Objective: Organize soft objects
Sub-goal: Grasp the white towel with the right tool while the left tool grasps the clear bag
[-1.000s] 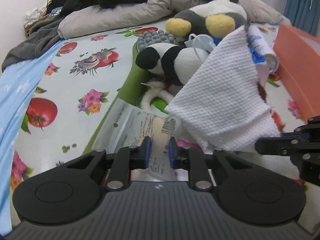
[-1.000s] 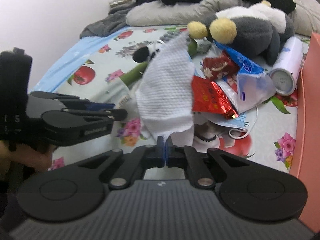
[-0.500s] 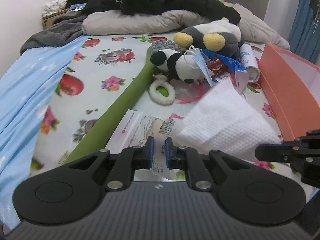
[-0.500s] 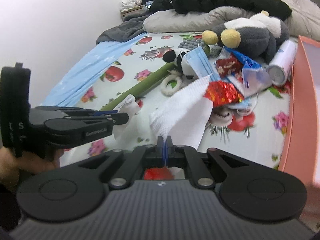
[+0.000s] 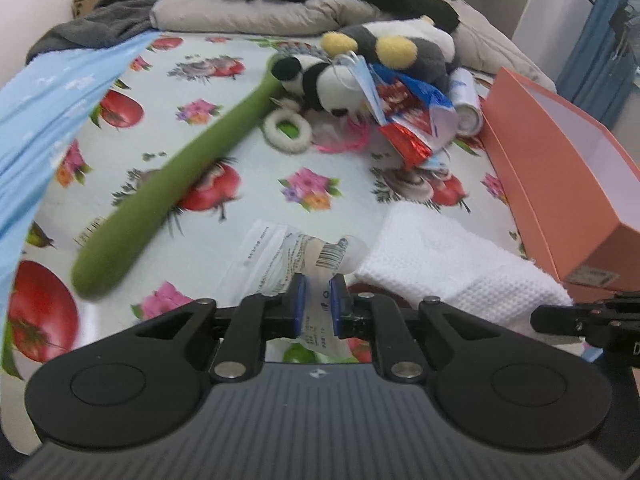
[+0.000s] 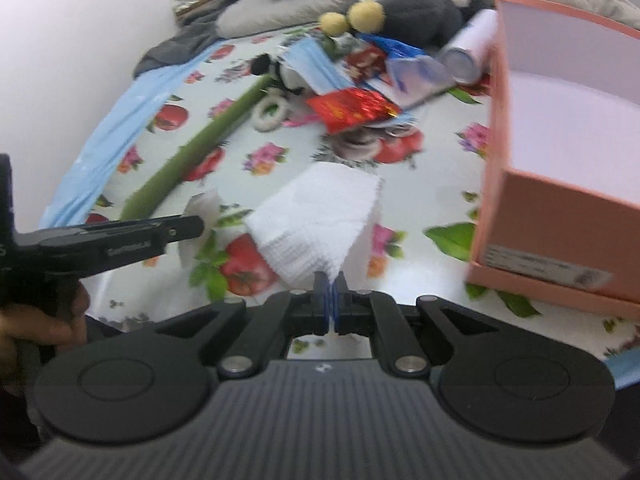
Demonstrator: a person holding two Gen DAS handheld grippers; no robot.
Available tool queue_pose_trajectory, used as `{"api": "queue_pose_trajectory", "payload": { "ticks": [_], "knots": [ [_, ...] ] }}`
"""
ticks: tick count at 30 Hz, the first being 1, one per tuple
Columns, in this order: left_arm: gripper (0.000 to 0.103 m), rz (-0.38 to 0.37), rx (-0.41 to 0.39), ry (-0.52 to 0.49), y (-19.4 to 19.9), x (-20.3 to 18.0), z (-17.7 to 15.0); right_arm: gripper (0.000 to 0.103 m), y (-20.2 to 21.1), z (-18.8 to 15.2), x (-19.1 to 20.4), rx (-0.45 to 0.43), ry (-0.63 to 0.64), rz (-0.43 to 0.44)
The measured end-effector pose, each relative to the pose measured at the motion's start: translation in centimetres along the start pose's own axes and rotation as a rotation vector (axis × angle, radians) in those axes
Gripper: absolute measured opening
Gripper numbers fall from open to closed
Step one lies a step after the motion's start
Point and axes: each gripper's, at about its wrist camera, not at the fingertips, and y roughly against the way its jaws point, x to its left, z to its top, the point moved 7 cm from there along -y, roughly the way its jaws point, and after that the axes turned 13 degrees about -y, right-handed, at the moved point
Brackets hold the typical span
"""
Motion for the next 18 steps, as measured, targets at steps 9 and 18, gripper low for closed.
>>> {"api": "queue_pose_trajectory", "payload": {
  "ticks": [9, 18],
  "knots": [
    [0.057, -0.07, -0.042, 0.039, 1.0, 0.3, 0.4, 0.065, 1.2, 0.5, -0.6, -0.024, 0.006, -0.043],
    [0.07, -0.066, -0.008, 0.011, -1.6, 1.8, -0.4, 0.078, -2.5, 1.5, 2.9, -0.033, 0.147, 0.017]
  ]
}}
